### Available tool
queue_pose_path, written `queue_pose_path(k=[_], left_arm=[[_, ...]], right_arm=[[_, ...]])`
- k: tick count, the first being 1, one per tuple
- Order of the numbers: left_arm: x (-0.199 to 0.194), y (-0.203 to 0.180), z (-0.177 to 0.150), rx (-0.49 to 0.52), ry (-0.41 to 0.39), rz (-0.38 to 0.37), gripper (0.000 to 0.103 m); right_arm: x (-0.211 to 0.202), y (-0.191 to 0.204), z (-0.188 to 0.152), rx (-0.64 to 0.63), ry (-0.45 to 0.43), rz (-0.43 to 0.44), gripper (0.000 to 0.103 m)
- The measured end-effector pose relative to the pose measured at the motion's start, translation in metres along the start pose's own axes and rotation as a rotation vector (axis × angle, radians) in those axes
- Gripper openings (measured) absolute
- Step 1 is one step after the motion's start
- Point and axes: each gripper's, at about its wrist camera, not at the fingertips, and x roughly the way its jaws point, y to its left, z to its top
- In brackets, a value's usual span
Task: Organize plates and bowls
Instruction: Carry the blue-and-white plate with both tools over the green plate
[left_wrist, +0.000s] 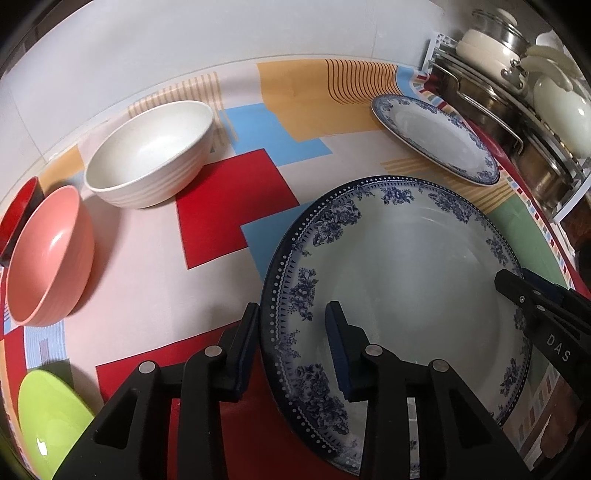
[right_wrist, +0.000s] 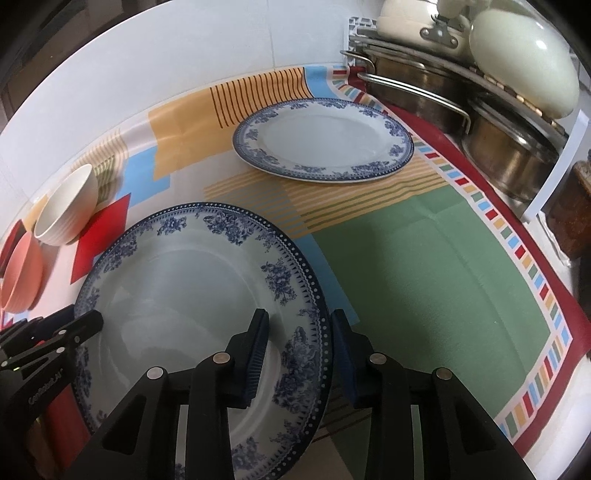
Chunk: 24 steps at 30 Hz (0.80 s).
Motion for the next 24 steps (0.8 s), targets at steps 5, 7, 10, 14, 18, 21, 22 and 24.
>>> queue_pose_path(k=[5,7,10,14,18,21,22,24], left_arm=[[-0.015,0.009,-0.005,-0.024,-0.023,0.01,0.036],[-0.022,0.014,-0.008,-0.038,-0.034,0.014,0.036],[-0.032,0.022,-0.012,-0.06,-0.054,0.024,0.036],[-0.046,0.034,-0.02,-0.09,-0.079,0.039,0.036],[-0.059,0.048,-0.028,-0.13,-0.105,0.054,0.035],[-0.068,0.061,-0.035,-0.158,-0.123,0.067,0.035],[-0.071,0.065,-0.038,-0.169,-0.128,0.071,0.035],[-0.077,0.074,-0.044,-0.186,-0.14,0.081,0.034]], right_arm=[[-0.009,0.008,-0.001,-0.016,-0.014,0.007,0.035],[-0.014,0.013,-0.002,-0.026,-0.023,0.012,0.035],[-0.023,0.022,-0.002,-0.043,-0.039,0.018,0.035],[-0.035,0.035,-0.006,-0.072,-0.06,0.029,0.035],[-0.047,0.048,-0.01,-0.095,-0.077,0.047,0.035],[-0.054,0.06,-0.012,-0.115,-0.089,0.06,0.035],[-0.057,0.064,-0.013,-0.124,-0.093,0.065,0.035],[-0.059,0.071,-0.015,-0.135,-0.096,0.073,0.035]])
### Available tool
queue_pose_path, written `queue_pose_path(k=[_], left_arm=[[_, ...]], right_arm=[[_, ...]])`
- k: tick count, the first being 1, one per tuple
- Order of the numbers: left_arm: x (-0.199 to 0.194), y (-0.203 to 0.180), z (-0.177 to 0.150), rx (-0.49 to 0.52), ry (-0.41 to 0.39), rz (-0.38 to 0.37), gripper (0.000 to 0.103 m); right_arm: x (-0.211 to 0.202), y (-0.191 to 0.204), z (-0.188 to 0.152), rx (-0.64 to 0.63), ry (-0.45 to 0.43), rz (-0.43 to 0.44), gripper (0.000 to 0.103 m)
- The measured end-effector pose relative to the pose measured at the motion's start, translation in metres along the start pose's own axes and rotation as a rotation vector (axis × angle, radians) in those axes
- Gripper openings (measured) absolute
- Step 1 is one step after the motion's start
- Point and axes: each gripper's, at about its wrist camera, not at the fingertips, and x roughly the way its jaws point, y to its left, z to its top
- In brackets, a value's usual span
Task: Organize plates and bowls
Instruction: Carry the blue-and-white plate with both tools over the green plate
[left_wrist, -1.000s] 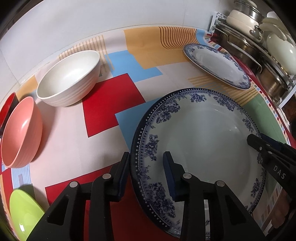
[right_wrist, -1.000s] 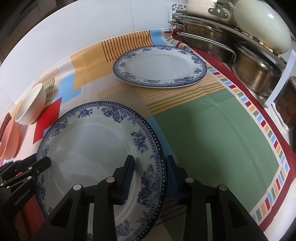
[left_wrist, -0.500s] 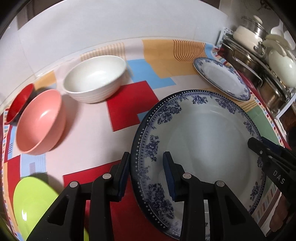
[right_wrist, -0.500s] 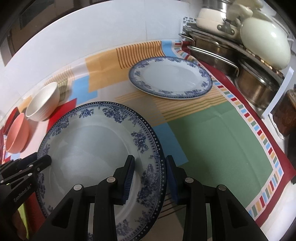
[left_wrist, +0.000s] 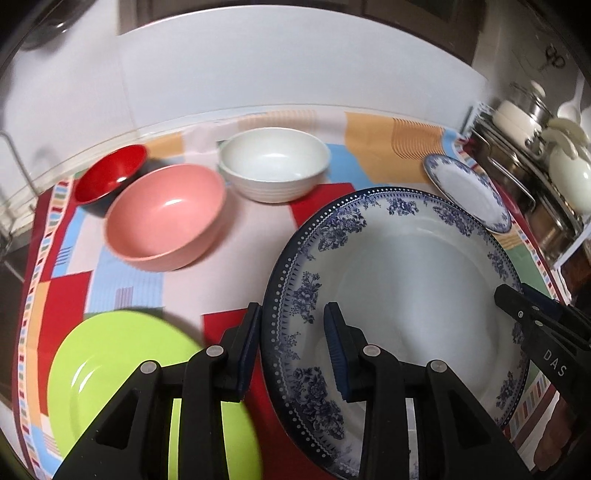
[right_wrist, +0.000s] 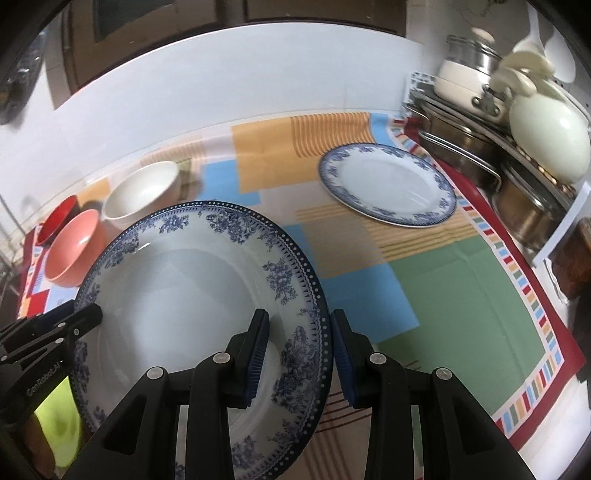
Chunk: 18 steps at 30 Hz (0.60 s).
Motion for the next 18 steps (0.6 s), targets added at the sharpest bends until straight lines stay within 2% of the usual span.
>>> queue_pose_path(k=[18], left_arm=[[-0.041,0.079,-0.035,-0.122,-0.029,0.085,0.033]], right_arm=[[-0.02,0.079,-0.016,-0.104,-0.007,0.08,0.035]])
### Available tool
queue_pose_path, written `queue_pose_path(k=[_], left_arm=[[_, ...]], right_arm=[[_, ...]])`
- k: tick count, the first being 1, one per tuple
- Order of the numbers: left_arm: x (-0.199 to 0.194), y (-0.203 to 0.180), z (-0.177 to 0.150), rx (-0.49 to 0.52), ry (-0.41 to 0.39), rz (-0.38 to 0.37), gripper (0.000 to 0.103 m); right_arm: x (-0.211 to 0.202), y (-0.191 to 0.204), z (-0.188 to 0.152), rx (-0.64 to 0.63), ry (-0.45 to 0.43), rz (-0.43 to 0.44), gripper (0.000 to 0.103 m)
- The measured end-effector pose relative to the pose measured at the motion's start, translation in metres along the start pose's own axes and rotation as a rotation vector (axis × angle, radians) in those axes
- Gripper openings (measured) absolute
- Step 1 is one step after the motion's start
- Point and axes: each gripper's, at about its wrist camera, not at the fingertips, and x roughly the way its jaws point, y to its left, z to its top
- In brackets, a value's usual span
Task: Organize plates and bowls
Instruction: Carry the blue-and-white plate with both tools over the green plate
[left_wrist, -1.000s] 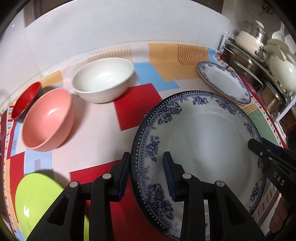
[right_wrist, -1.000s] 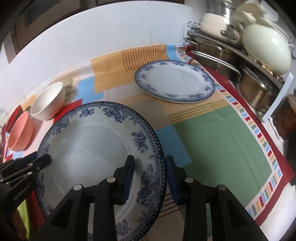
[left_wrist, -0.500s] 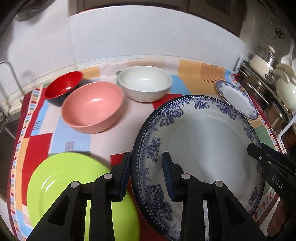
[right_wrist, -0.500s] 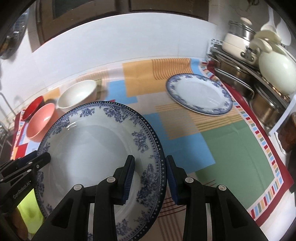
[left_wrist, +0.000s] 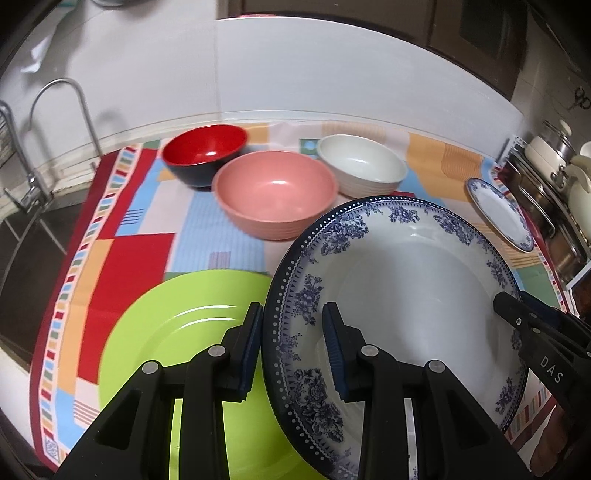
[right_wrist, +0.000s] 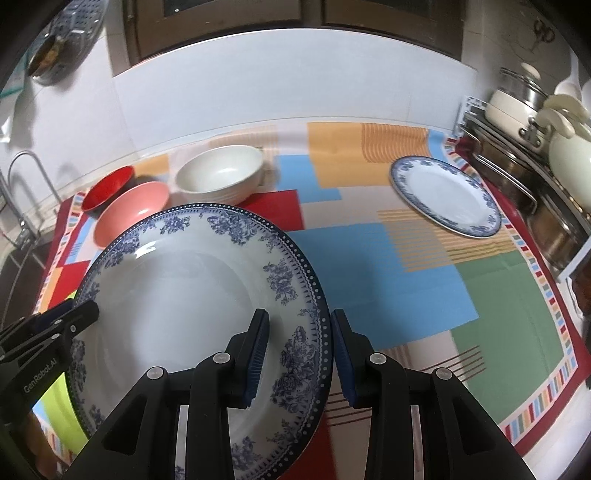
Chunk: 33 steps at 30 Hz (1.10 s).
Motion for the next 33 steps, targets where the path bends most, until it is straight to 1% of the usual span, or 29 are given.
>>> queue_pose_path(k=[18,26,33], left_arm=[[-0.024,0.082,-0.022,-0.067,0.012,0.08,0.033],[-0.023,0.111,-0.029,-0.093,0.032,0.104,0.033],[-0.013,0.128,-0.034,-0.103,0.069,0.108,0.033]], right_arm=[[-0.003,0.083,-0.012,-0.071,0.024,0.084,0.035],[0.002,0.115,-0.018,-0.099,0.044,0.109,0.035],[0.012,0.133,-0.022,-0.117,0.077,0.115,0.035]])
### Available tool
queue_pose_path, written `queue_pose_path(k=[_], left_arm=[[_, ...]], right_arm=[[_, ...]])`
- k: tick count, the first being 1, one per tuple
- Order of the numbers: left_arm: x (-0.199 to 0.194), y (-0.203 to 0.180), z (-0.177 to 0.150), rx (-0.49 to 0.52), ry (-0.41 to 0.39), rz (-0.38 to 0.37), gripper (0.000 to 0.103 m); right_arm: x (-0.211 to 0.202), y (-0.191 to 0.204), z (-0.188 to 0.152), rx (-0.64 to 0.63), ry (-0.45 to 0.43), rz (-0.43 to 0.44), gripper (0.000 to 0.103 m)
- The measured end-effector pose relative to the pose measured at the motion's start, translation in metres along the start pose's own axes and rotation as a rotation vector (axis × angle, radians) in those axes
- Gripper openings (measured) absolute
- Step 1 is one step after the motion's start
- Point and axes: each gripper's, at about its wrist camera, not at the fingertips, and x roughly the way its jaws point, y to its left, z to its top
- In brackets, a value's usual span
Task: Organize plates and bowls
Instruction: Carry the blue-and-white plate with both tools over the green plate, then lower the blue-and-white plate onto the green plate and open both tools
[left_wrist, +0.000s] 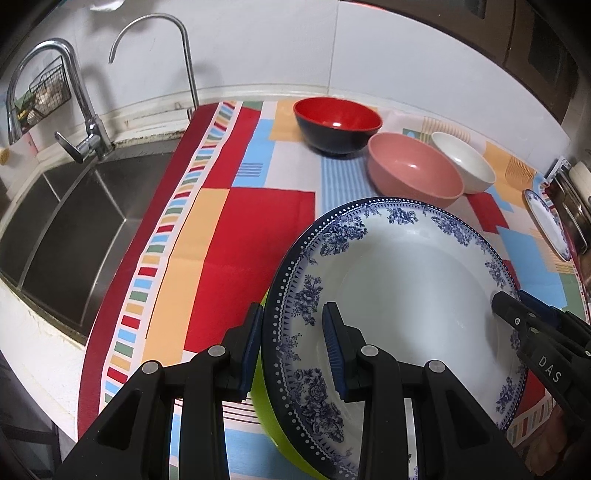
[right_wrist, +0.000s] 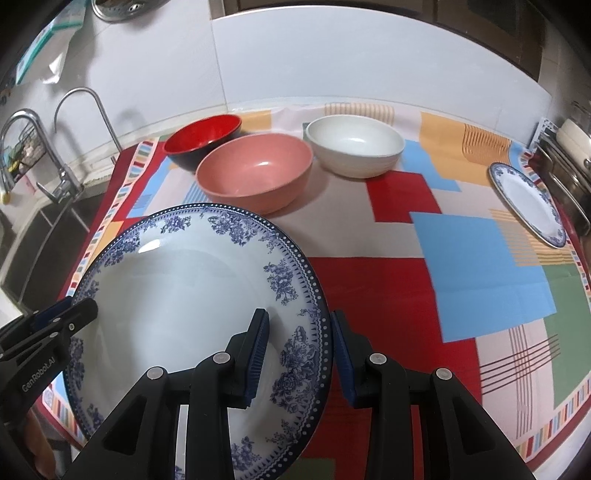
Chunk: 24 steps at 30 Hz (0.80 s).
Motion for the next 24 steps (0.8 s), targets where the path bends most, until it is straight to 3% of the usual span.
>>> queue_pose_path(k=[24], left_arm=[[0.02,0.006,-0.012,0.024,0.072,0.024,0.033]], right_arm=[[0.024,0.009,-0.013,-0.004,0.099,0.011,0.036]])
